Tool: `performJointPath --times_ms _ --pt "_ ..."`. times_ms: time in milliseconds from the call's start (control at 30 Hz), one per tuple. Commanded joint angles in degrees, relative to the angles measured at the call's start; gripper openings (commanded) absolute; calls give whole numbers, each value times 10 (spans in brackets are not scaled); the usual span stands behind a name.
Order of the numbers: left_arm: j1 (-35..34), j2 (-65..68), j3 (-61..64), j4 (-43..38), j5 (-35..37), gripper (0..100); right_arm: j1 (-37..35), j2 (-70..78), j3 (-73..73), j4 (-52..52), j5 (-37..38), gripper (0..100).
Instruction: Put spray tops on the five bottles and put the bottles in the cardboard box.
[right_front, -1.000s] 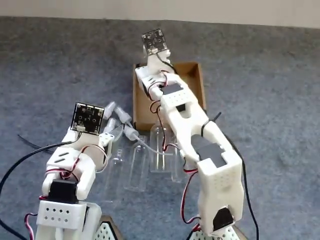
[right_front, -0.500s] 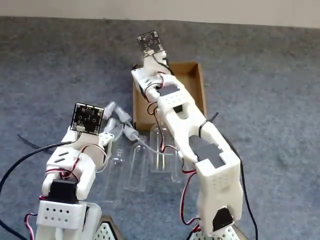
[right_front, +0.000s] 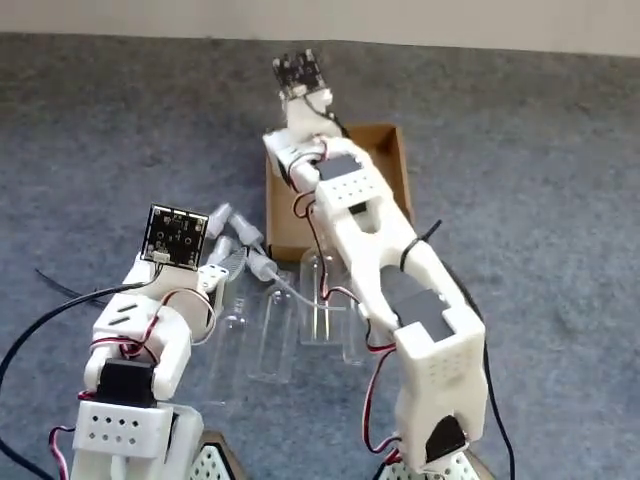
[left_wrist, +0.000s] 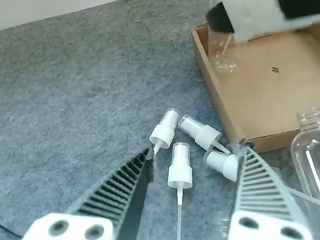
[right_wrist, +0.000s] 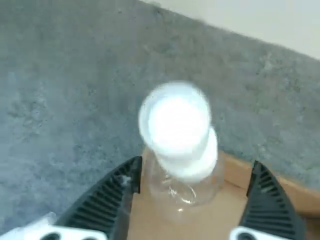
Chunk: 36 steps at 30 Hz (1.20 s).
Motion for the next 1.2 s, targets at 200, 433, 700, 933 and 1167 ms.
performJointPath --times_ms 200,433,700,933,1167 --pt "-6 -6 7 -25 -5 245 -4 -140 -109 253 4 270" --pt "-8 -3 11 -35 -4 245 -7 -232 -103 378 4 270" --pt "-8 -2 11 -35 -3 245 -20 -277 -103 556 3 270" --pt "-8 -2 11 -34 -2 245 -29 -342 -102 691 -20 270" --pt "-8 -2 12 -34 -2 245 -29 -409 -7 744 -20 270"
